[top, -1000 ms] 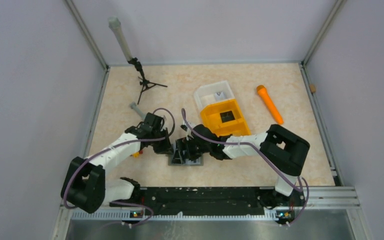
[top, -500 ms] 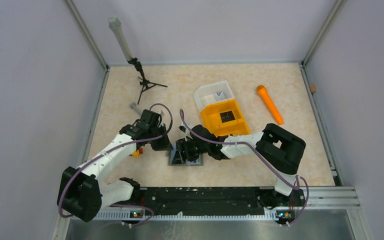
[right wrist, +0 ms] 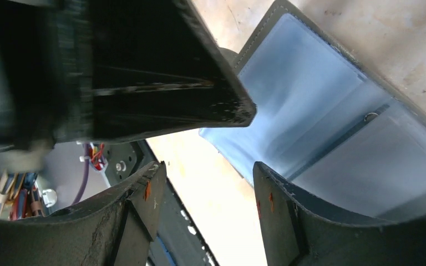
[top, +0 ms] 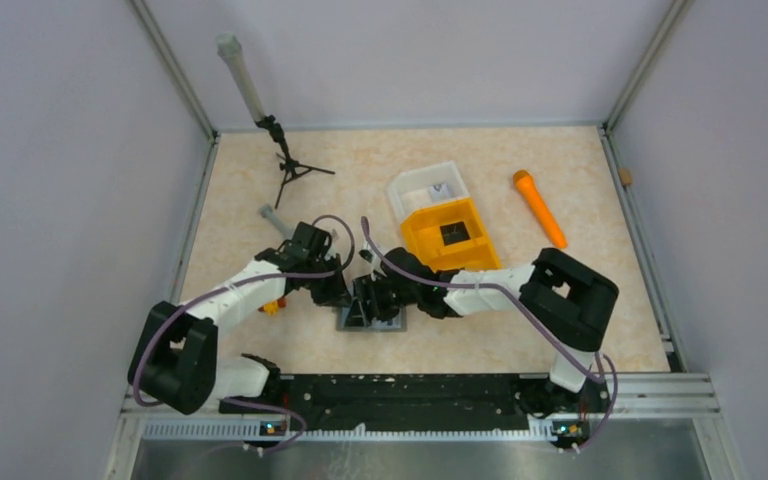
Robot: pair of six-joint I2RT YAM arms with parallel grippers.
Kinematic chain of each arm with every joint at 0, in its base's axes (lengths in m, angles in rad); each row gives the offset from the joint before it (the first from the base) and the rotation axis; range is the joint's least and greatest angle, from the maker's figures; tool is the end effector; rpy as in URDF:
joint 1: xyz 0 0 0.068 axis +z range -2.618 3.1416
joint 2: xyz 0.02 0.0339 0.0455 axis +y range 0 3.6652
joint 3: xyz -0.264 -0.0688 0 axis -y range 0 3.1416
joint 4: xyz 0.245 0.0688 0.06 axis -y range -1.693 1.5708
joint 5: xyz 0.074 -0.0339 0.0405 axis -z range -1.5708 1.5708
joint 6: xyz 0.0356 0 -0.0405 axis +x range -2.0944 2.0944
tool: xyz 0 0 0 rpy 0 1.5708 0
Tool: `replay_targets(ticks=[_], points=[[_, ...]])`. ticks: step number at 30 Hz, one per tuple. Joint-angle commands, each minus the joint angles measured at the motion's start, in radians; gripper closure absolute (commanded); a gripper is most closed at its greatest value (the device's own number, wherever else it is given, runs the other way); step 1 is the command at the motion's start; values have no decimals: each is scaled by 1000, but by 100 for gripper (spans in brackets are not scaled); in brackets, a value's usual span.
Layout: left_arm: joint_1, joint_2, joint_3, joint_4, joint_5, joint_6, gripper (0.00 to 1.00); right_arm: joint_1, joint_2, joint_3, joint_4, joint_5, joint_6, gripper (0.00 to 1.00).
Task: Take the credit cards out of the card holder
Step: Open the card holder at the center of the board.
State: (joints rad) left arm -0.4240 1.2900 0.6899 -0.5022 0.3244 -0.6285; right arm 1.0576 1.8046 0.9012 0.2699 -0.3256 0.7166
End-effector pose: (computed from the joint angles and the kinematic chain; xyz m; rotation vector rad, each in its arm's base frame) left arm 0.2064 -0.1056 0.1822 -0.1774 2.8029 -0.7335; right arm 0.1701 0.3251 0.1512 -0.6296 2.4306 1.2417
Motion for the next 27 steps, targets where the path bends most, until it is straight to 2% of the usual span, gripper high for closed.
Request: replay_targets(ticks=[1, 4, 10, 27], points=[[-3, 14, -22, 77, 41, -3, 100, 2, -138, -2, -65, 71, -33, 38], [-13, -6, -26, 75, 39, -8, 100, -26, -196, -32, -128, 106, -8, 34], [-31, -23, -24, 64, 36, -9, 100, -87, -326, -154, -128, 127, 53, 32], [-76, 71, -45, 145, 30, -30, 100, -103, -241, -186, -45, 63, 94, 33]])
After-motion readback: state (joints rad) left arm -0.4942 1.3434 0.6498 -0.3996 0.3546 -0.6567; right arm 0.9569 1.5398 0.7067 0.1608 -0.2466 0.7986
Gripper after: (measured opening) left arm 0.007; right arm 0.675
